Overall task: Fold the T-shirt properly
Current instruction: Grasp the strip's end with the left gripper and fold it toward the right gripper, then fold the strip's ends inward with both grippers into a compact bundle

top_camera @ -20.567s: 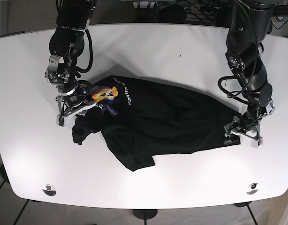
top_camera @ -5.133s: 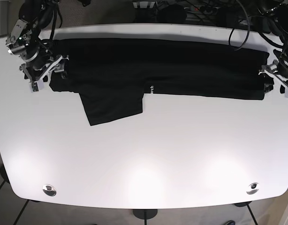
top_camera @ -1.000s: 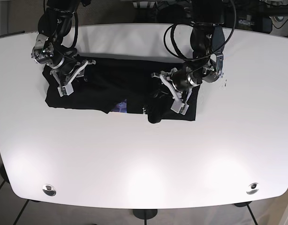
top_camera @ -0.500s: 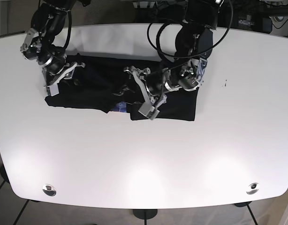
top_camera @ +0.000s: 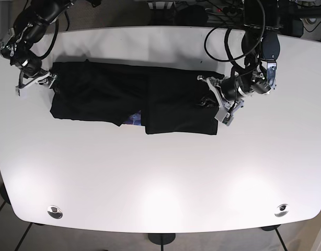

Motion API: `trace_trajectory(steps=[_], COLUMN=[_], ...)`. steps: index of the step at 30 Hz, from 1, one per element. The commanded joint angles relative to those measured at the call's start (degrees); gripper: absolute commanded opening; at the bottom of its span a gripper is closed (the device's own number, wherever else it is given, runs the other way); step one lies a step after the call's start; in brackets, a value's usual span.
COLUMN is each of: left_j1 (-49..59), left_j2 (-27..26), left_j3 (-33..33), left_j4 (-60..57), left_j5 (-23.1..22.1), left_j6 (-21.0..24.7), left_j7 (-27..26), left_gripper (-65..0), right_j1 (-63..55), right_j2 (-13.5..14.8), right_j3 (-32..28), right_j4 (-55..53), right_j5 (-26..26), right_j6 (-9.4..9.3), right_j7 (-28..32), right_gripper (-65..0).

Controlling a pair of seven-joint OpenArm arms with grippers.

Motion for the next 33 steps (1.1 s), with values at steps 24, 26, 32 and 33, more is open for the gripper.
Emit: trace_trajectory(steps=[24,26,32,33], left_j1=[1.4,1.3,1.3,1.3], left_j2=[5.4,8.3,16.3,16.9], left_j3=[-2.4,-2.4,-2.4,-2.4], left_j4=[-8.3,-8.8,-8.7,-8.7], left_j5=[-0.1,5.1,18.2,19.0], left_j6=[-0.8,-0.8,-1.0,-1.0], left_j7=[-1.2,-1.2,-1.2,-1.2], left_gripper=[-58.9,-58.9,-58.9,-58.9], right_j1=[-1.7,-2.2,0.0,0.5], right_j2=[-1.1,-1.8,-3.9,-4.4], right_j3=[-15.6,-18.8,-22.0,-23.9], right_j4=[20.6,28.5,31.7,31.7], right_j5=[0.9,2.4,14.1,14.4], right_j6=[-7.46,-9.66,-10.80,-10.72], right_j7=[3.2,2.2,-1.1,-1.1], right_gripper=[-63.1,-63.1,-63.1,-63.1])
